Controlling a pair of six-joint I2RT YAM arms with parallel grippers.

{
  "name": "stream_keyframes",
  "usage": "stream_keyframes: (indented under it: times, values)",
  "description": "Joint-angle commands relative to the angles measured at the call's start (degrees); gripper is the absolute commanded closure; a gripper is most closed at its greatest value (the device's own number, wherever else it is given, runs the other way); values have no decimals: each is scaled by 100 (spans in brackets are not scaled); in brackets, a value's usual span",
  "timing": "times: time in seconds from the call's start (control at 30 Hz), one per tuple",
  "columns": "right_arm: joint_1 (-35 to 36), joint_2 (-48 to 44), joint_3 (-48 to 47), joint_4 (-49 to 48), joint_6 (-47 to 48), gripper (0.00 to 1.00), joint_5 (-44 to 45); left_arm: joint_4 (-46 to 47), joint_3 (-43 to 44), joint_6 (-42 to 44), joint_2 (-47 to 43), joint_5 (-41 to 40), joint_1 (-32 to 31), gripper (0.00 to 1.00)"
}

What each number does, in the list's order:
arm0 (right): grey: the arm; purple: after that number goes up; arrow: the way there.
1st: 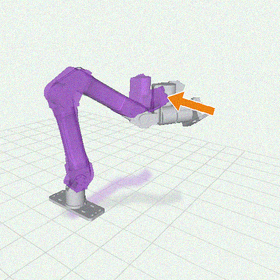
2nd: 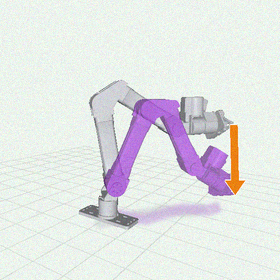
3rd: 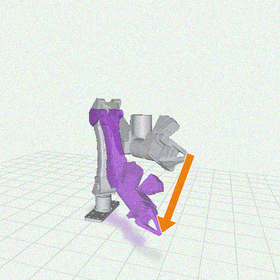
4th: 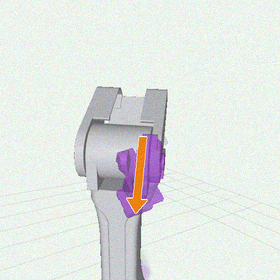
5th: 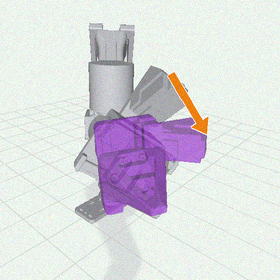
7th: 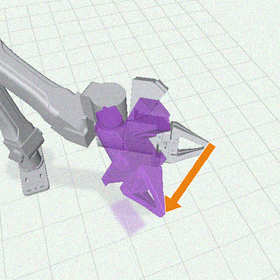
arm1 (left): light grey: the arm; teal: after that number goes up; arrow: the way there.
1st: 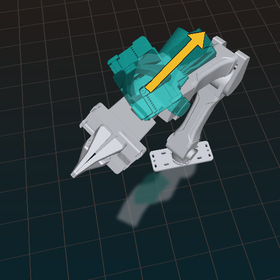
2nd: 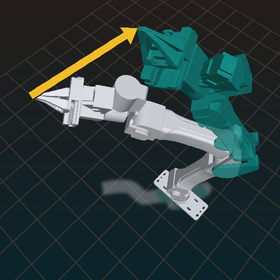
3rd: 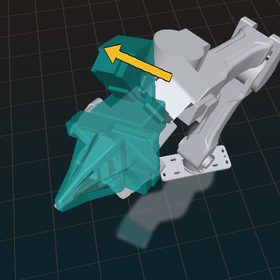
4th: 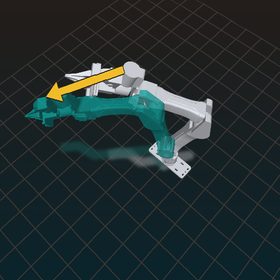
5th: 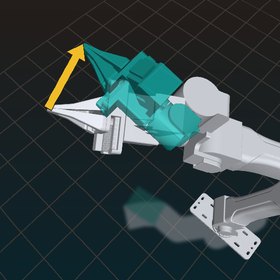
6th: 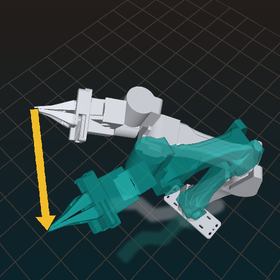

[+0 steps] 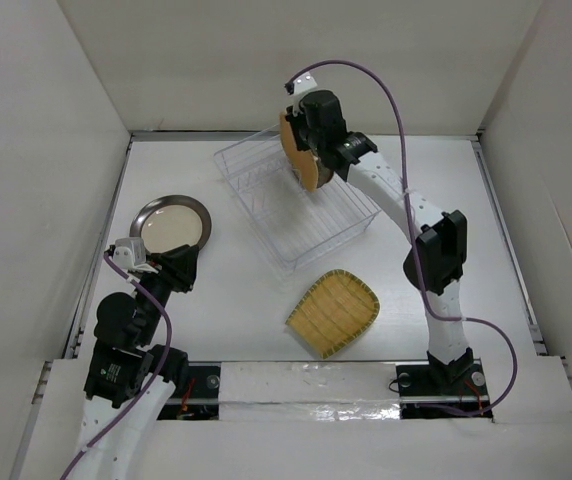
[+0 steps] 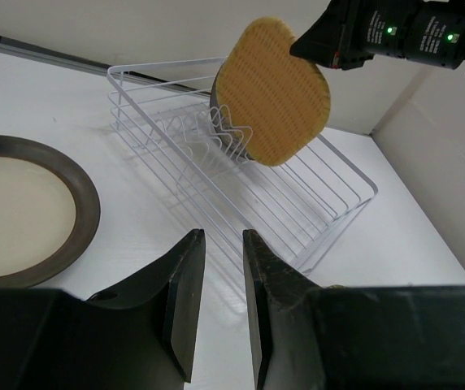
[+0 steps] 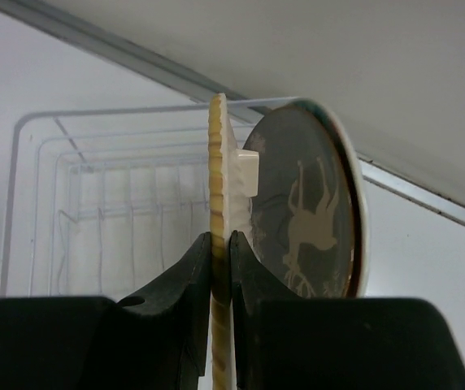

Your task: Load the plates into the dish rack

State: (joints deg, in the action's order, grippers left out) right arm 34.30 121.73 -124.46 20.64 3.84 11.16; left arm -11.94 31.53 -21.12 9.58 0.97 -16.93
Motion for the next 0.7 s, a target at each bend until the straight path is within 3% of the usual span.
stream_keyframes:
  times: [0.0, 0.2, 0.4, 0.47, 0.53, 0.57, 0.6, 0.67]
  values:
    - [199, -326, 45, -228, 135, 100, -254, 166, 222, -6, 8, -36, -47, 78]
    - [261, -124, 54, -262, 48, 100, -290, 175, 205, -14, 8, -36, -47, 78]
    - [-178, 483, -61, -263, -374, 100, -369, 184, 205, -14, 35, -45, -47, 78]
    - [-178, 457, 158, -428, -549, 92, -430, 192, 205, -6, 43, -45, -47, 78]
    - [-178, 290, 317, -631, -594, 70, -387, 184, 205, -6, 78, -45, -47, 78]
    - [-178, 237, 335, -649, -595, 70, -378, 184, 213, 3, 87, -45, -47, 78]
    - [-178, 176, 335, -632, -638, 46, -412, 184, 213, 3, 105, -45, -47, 78]
    - [-178, -201, 501, -789, -691, 33, -421, 193, 213, 3, 114, -45, -47, 78]
